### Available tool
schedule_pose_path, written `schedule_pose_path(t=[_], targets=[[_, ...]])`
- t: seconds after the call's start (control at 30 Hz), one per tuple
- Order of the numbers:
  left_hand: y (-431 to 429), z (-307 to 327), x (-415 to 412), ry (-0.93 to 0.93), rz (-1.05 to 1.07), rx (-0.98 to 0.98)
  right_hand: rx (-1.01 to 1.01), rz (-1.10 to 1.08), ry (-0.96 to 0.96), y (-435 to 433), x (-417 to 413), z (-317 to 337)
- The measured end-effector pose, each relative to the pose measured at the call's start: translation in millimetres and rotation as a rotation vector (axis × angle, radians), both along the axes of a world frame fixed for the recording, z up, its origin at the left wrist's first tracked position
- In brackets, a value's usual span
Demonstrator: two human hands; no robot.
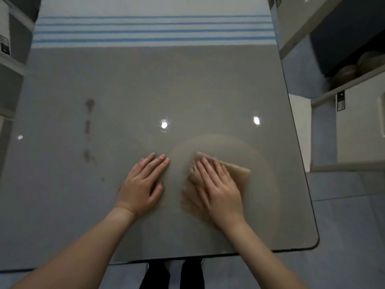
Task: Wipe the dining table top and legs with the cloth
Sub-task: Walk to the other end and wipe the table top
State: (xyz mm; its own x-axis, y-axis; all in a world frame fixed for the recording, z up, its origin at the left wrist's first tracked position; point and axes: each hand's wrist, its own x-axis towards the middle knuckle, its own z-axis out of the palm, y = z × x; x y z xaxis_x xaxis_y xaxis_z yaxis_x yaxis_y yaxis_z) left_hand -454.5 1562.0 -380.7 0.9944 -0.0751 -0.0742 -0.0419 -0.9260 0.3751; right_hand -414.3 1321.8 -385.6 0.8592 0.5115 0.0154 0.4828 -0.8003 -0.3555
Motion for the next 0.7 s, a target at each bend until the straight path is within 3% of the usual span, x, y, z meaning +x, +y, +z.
schedule_pose_path(t=[0.13, 0.3, 0.43, 0.57, 0.7], targets=[[1.8, 2.2, -1.5, 0.012, 0.002, 0.007, -0.034, -0.022, -0.006, -46.9, -27.2, -1.7], [0.9, 5.6, -3.3, 0.048, -0.013, 0.015, 0.009, -0.063, -0.035, -43.5, -27.3, -2.0], [13.4, 32.4, -14.3, -0.085, -0.034, 0.056, -0.022, -0.065, -0.044, -41.4, -25.1, -0.8], [89.0, 41.3, -61.3, -0.139, 0.223, 0.043, -0.039, -0.16, -0.02, -26.2, -26.3, 1.7], [180.1, 14.8, -102.0, 0.062, 0.526, 0.112, -0.042, -0.356, -0.03, 33.6, 1.7, -2.3]])
